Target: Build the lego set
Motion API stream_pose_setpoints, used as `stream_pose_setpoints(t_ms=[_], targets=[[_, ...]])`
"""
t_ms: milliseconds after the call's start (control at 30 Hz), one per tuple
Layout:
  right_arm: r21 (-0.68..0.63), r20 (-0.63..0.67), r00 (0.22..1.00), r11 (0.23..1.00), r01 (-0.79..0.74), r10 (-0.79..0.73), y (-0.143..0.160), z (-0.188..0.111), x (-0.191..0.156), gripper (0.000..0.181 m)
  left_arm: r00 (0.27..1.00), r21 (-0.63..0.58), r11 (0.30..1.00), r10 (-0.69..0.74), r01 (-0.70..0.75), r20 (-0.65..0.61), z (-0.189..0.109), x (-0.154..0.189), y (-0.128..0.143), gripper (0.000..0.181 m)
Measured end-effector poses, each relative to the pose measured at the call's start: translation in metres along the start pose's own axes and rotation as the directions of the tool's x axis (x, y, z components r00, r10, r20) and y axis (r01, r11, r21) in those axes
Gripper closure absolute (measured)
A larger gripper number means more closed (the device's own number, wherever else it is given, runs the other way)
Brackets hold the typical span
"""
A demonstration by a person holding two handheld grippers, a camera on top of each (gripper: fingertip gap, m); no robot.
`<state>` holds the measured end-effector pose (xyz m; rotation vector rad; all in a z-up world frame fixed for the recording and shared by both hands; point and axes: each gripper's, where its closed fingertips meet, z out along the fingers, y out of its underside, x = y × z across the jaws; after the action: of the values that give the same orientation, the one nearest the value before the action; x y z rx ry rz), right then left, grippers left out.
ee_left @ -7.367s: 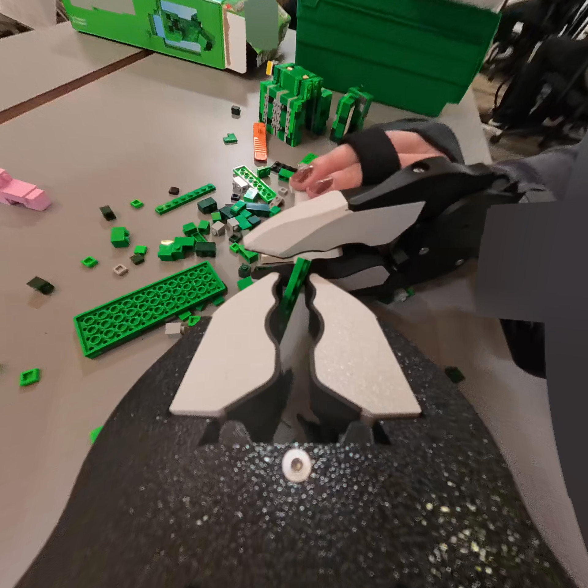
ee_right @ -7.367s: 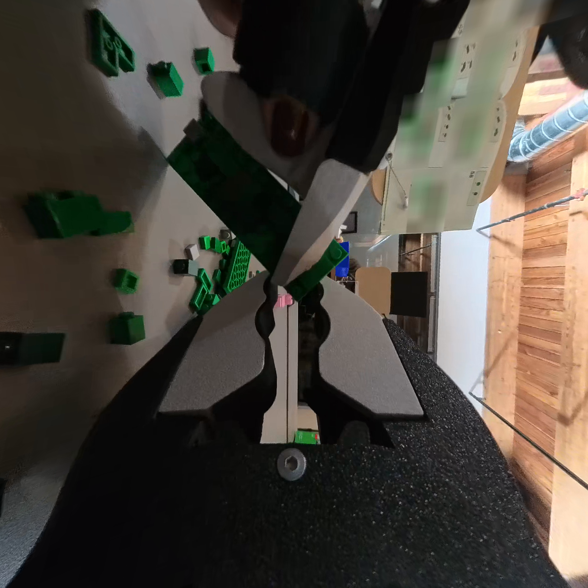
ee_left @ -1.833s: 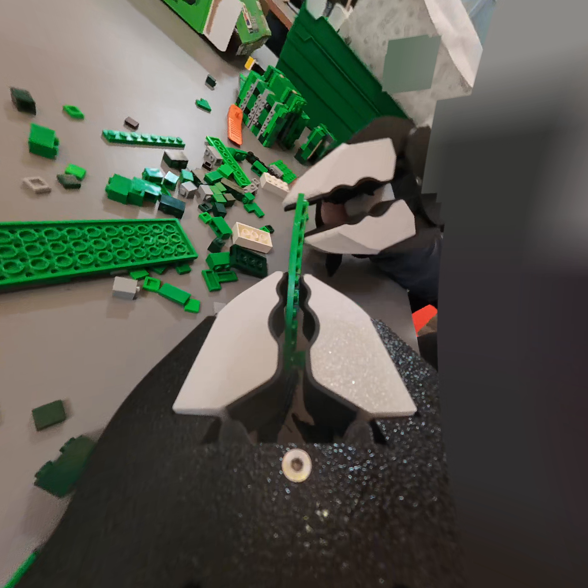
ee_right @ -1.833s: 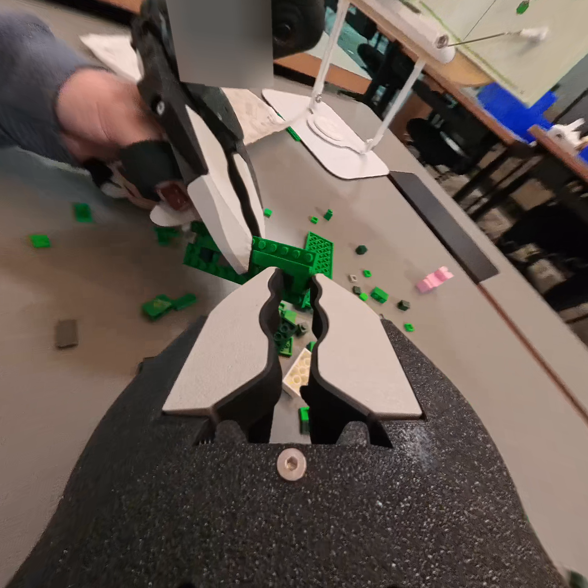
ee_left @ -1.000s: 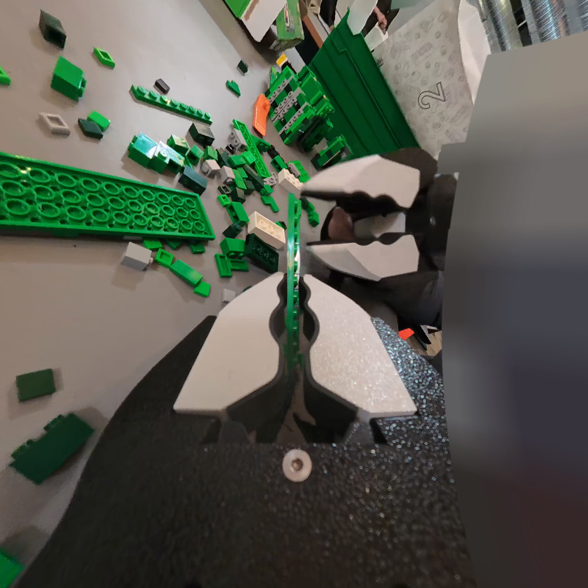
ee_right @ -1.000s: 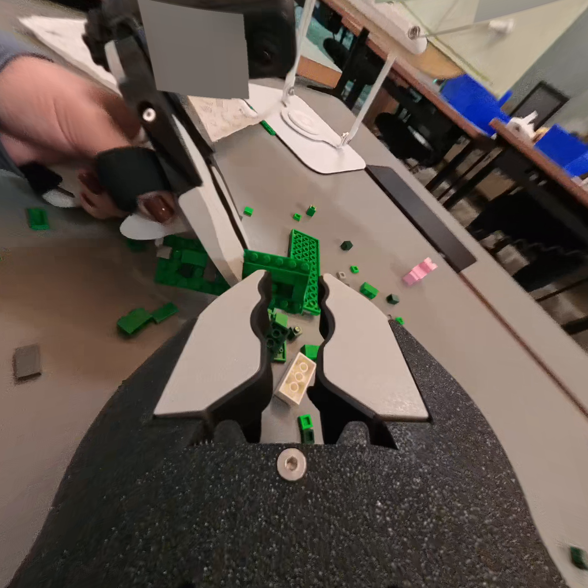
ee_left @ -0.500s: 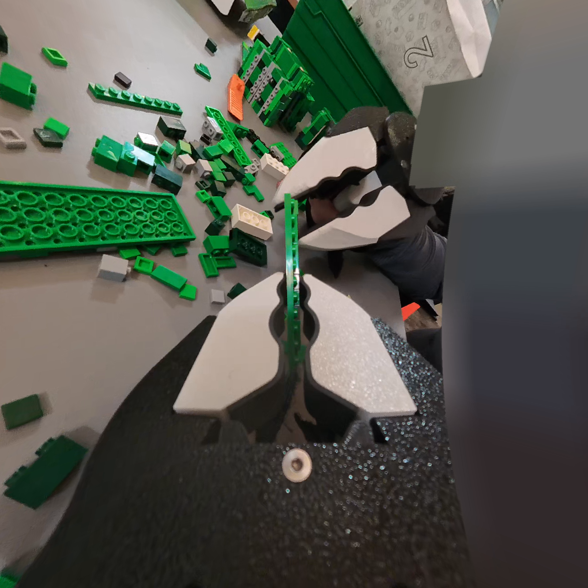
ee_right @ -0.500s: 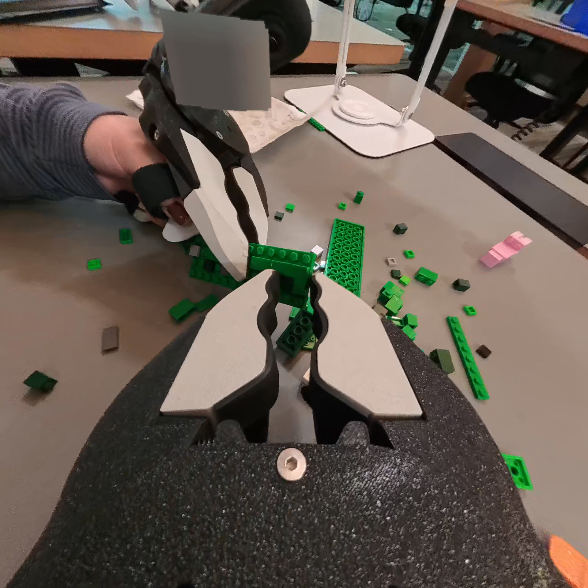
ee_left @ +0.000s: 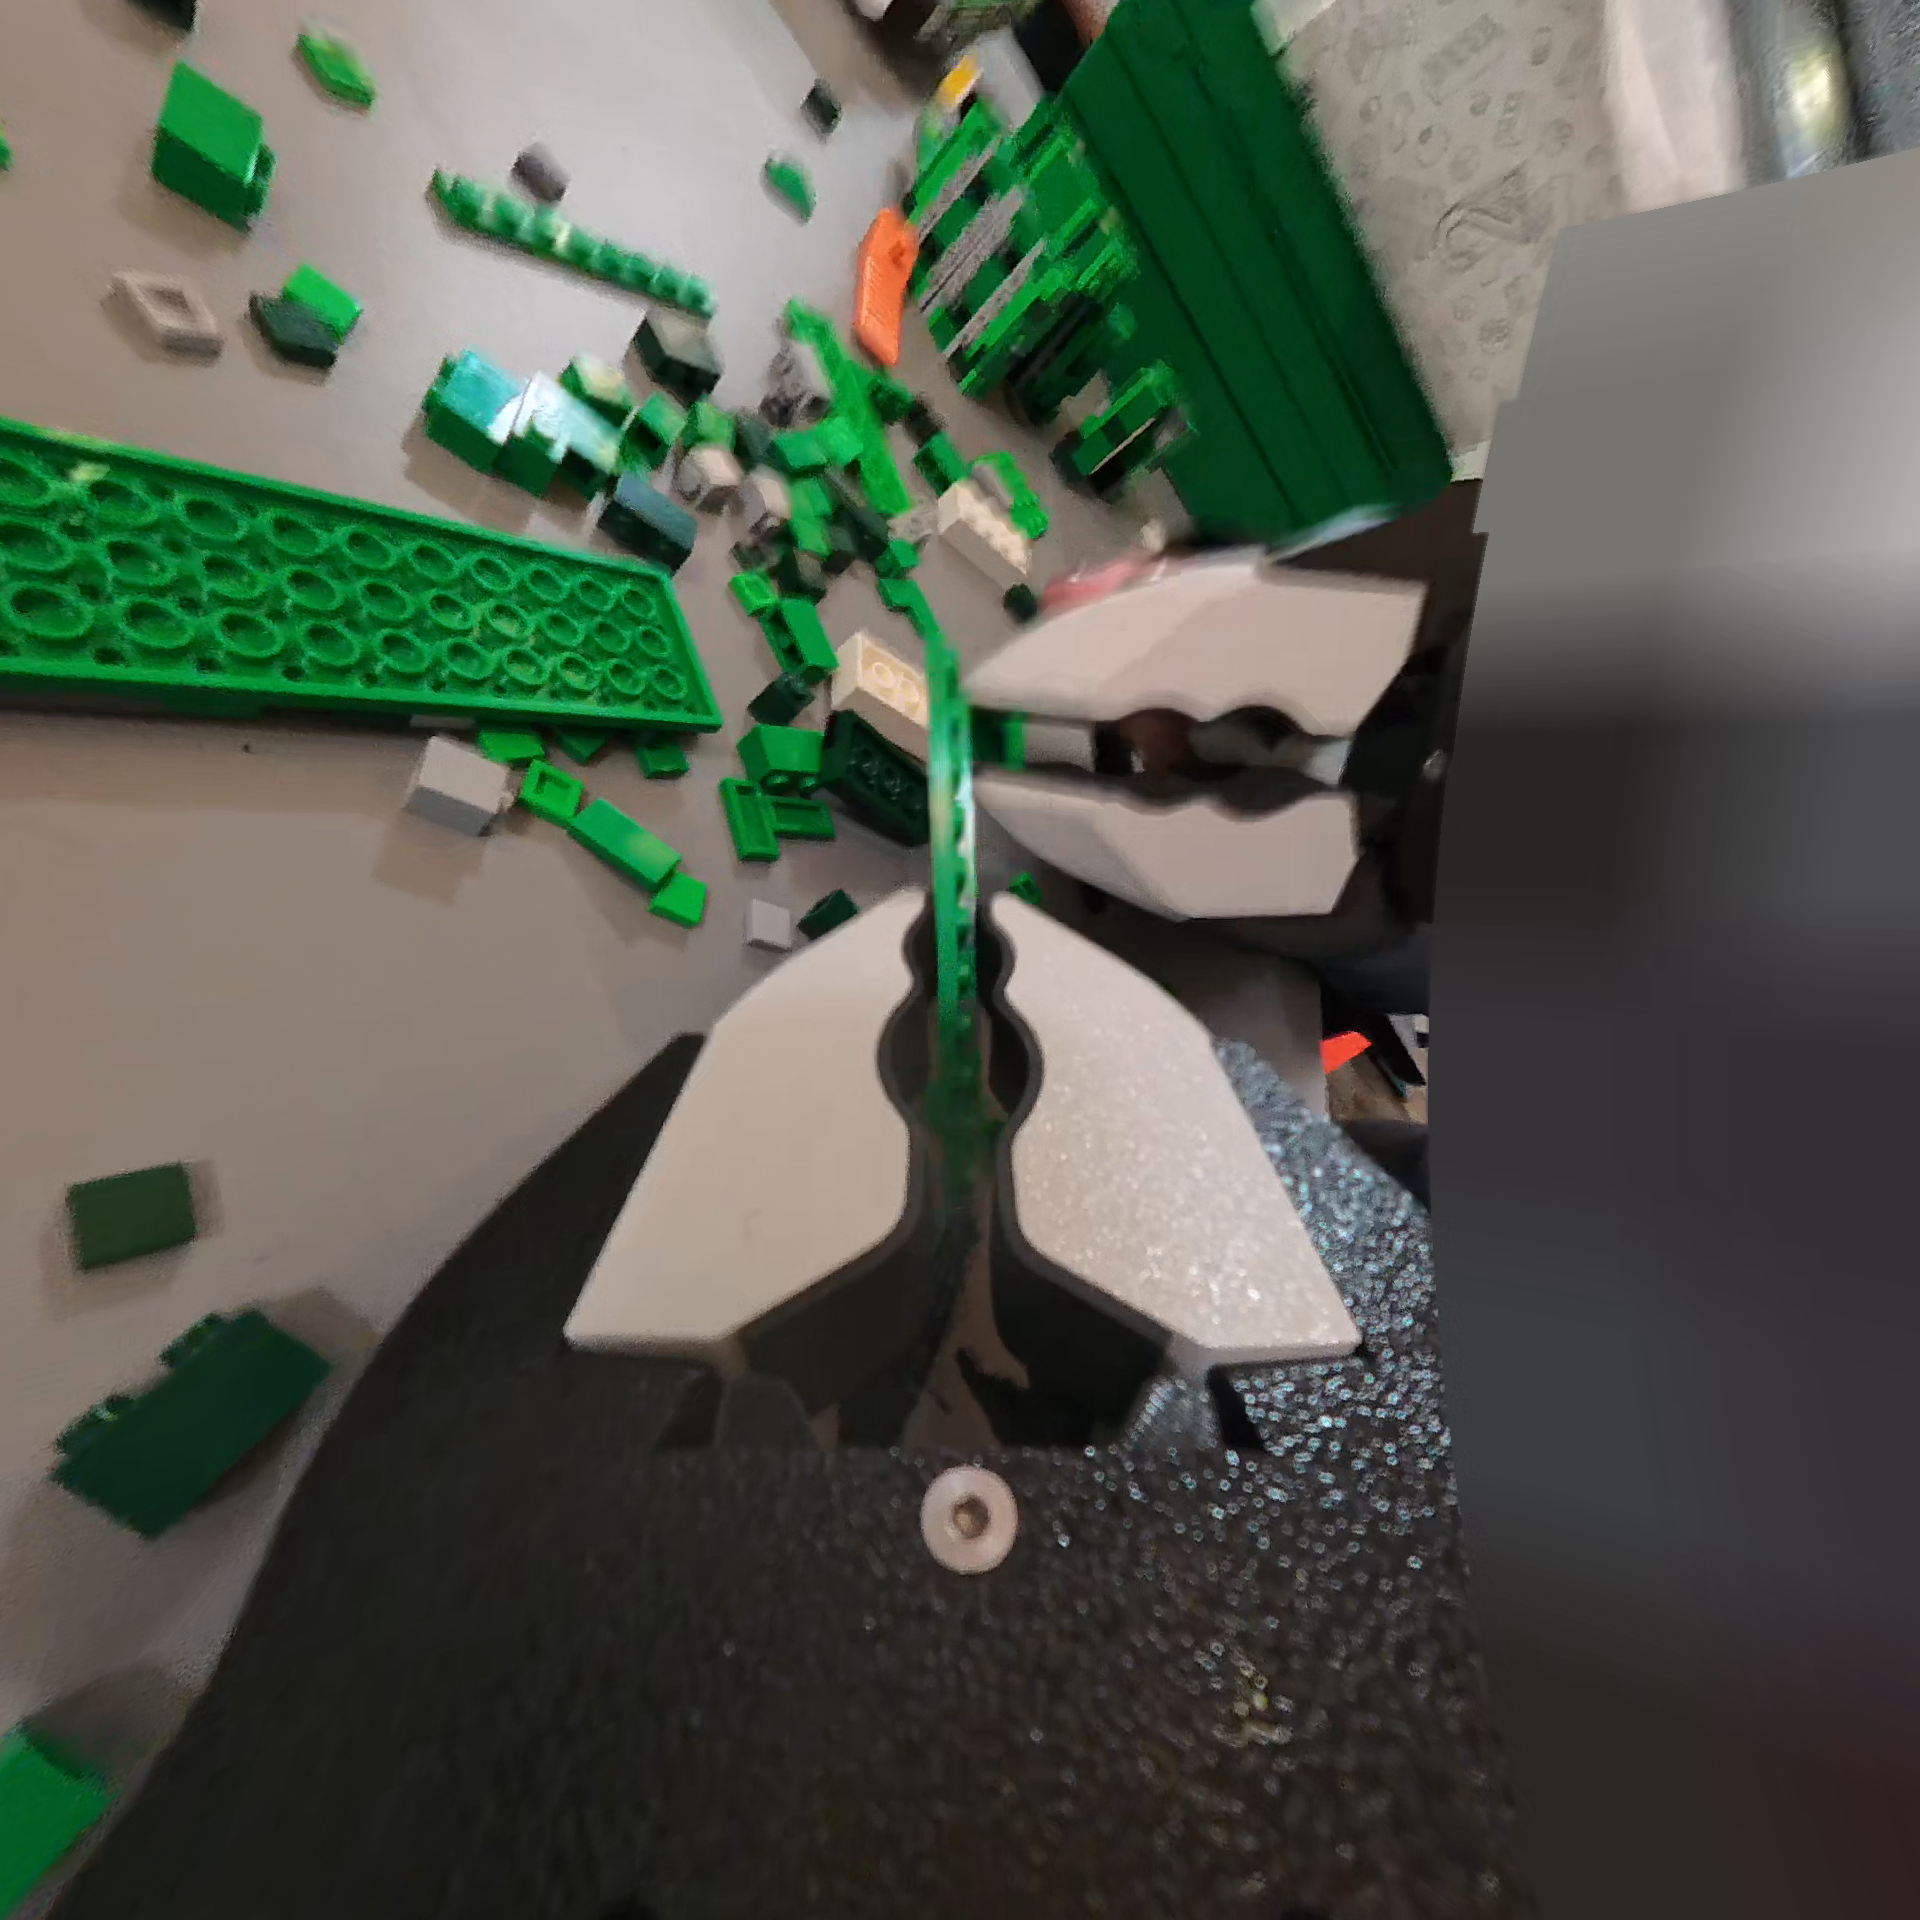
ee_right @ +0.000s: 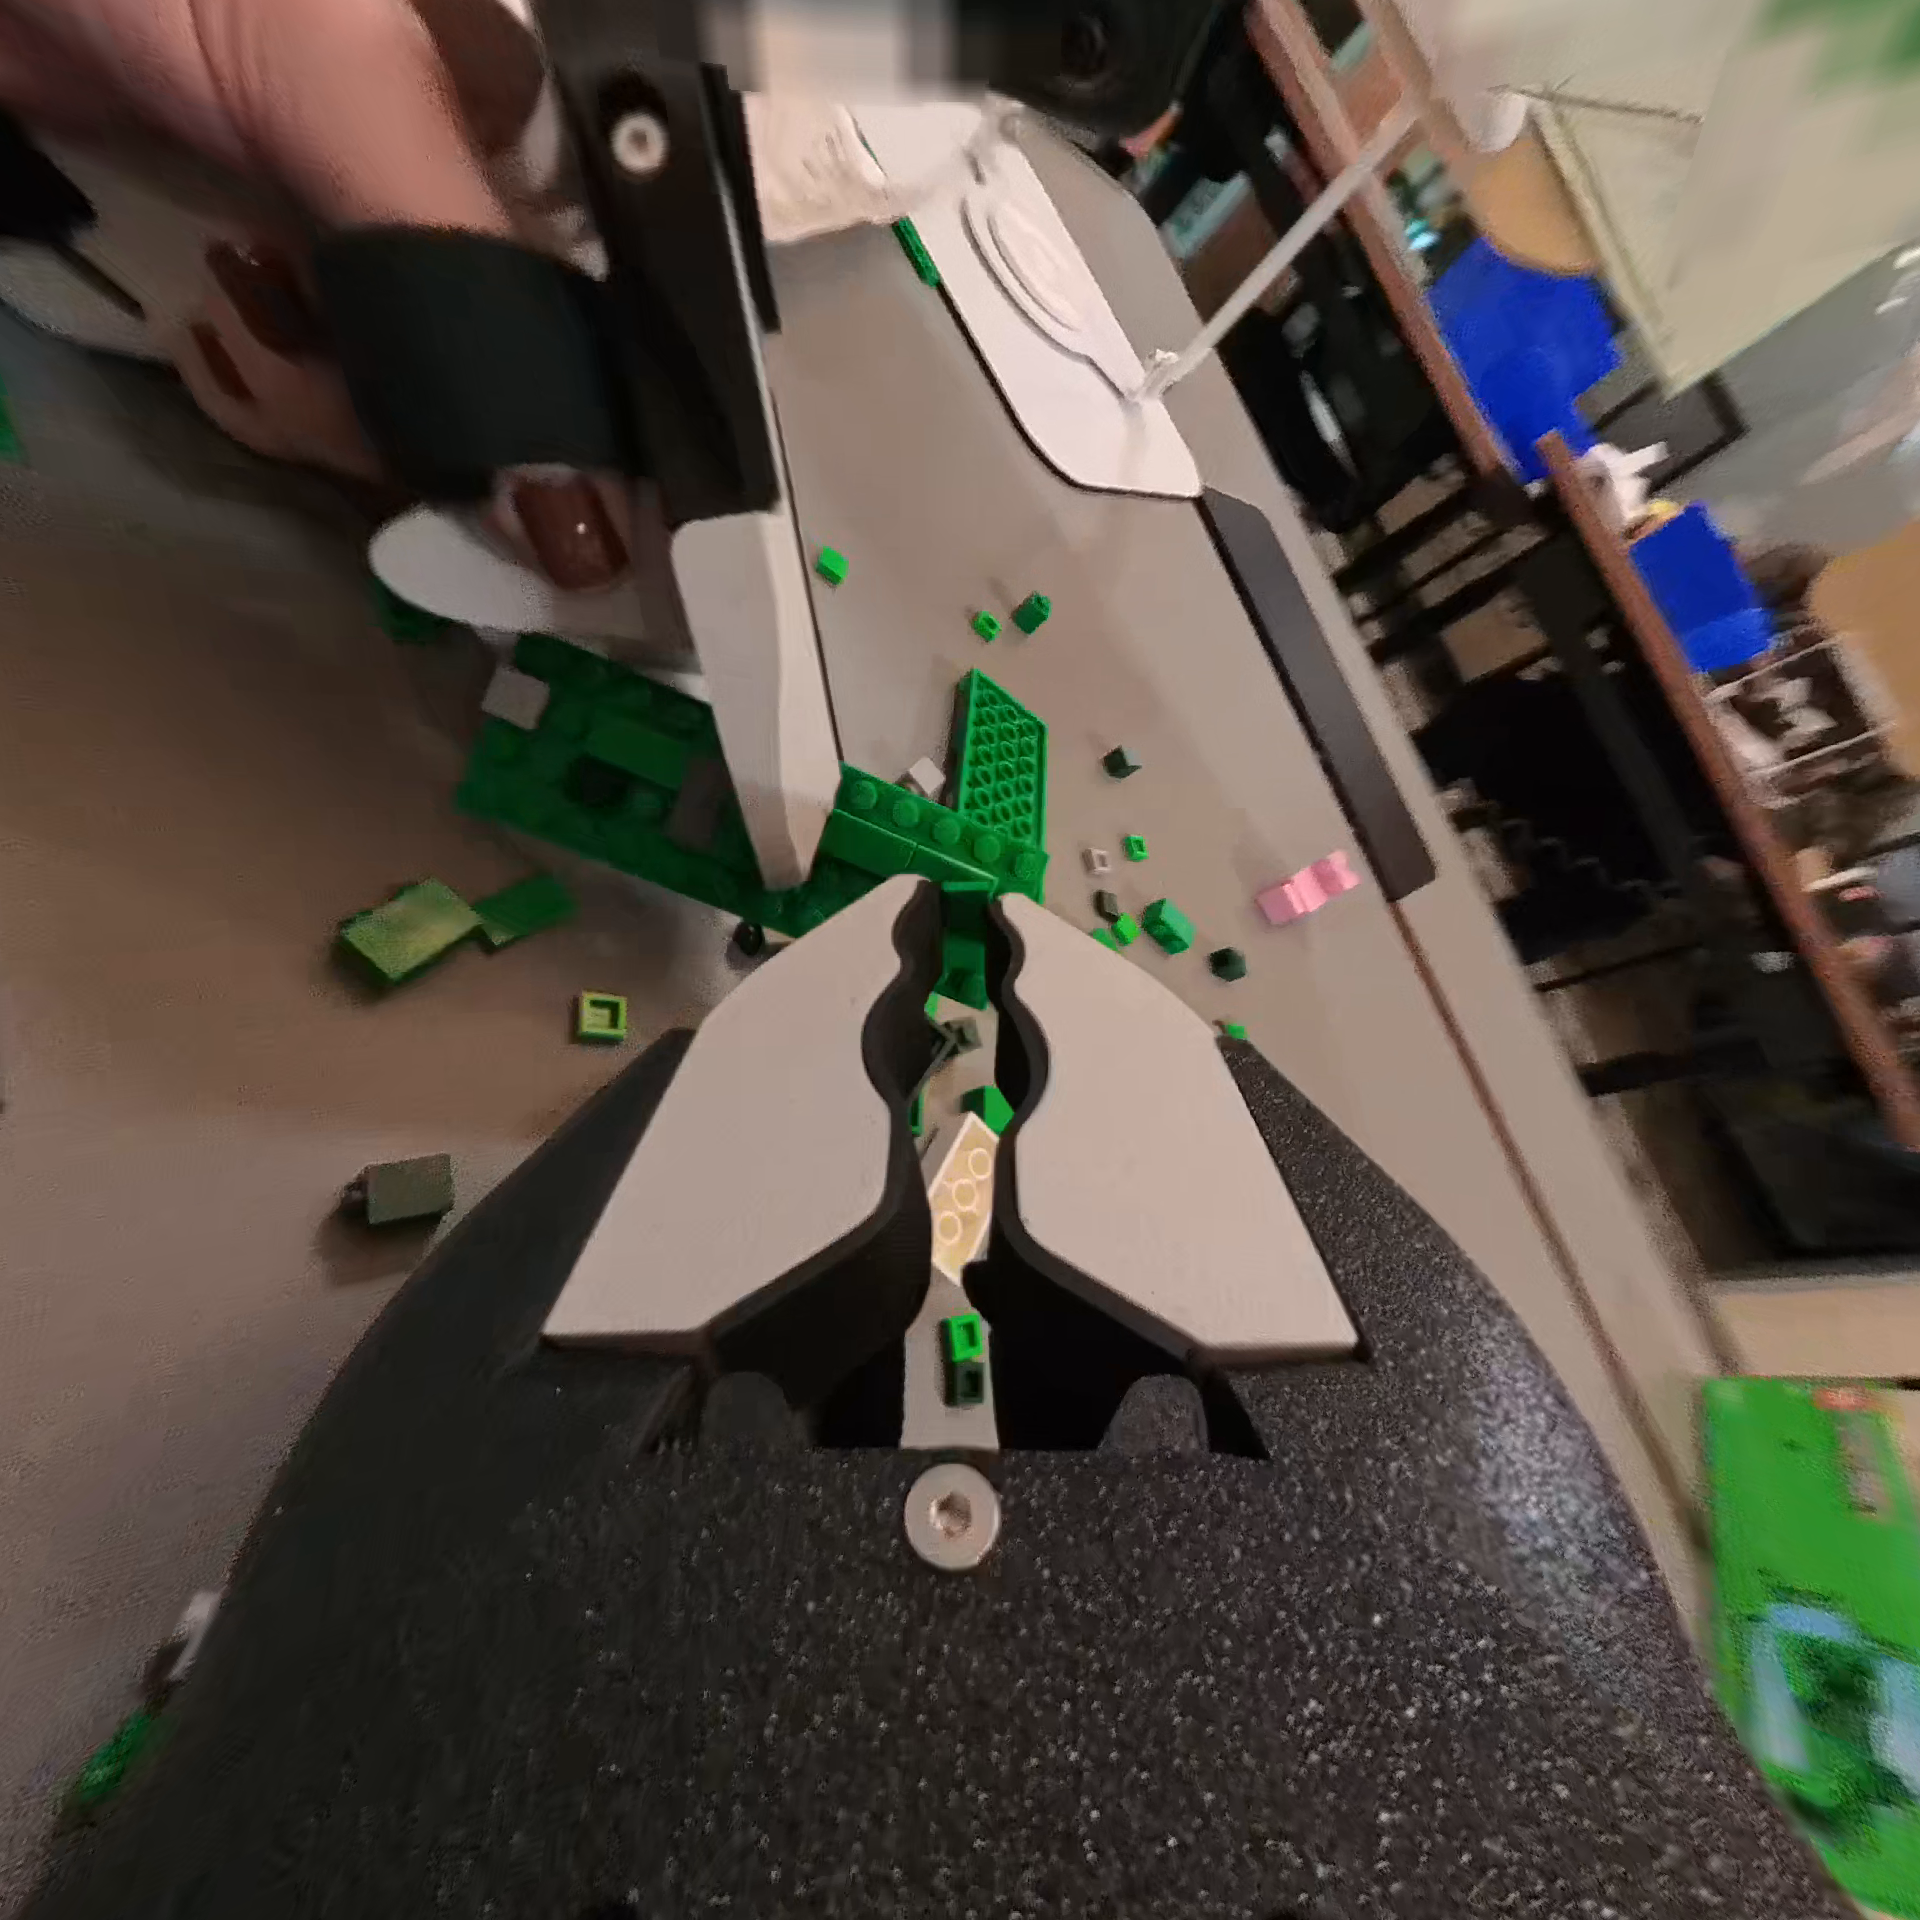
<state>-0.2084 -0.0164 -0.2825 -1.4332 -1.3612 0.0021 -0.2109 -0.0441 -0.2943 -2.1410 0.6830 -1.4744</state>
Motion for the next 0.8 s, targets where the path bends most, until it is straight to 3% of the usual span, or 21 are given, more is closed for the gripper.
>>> stream_pose_setpoints(t_ms=[100,300,433,567,633,700,800], targets=[[-0.016,-0.023,0.993,0.993,0.118,-0.118,-0.003,0.000,-0.006,0.173,1.000,-0.006,1.000,-0.019,0.019,0.001,0.000,-0.001,0.001,0.175],[0.054,0.045,0.989,0.989,-0.141,0.138,-0.001,-0.001,0.007,0.172,1.000,0.052,0.999,-0.007,0.007,0.006,-0.003,-0.002,-0.007,0.175],[0.053,0.042,0.987,0.986,-0.155,0.153,0.007,-0.002,0.014,0.168,1.000,0.105,0.994,-0.007,0.007,0.001,-0.008,-0.003,-0.015,0.175],[0.013,0.061,0.996,0.998,-0.059,0.058,0.015,0.001,0.010,0.153,0.999,0.105,0.994,0.031,-0.032,0.012,-0.009,-0.002,-0.016,0.176],[0.054,0.088,0.995,0.997,-0.050,0.045,0.009,-0.004,0.011,0.150,0.993,0.063,0.991,0.112,-0.115,0.042,-0.009,-0.002,-0.013,0.175],[0.138,0.209,0.975,0.985,-0.105,0.075,-0.004,-0.015,0.004,0.146,0.963,-0.022,0.966,0.260,-0.259,0.070,-0.009,0.001,-0.007,0.176],[0.187,0.390,0.913,0.960,-0.208,0.122,-0.015,-0.030,-0.010,0.152,0.866,-0.179,0.863,0.492,-0.472,0.089,-0.007,0.007,0.007,0.176]])
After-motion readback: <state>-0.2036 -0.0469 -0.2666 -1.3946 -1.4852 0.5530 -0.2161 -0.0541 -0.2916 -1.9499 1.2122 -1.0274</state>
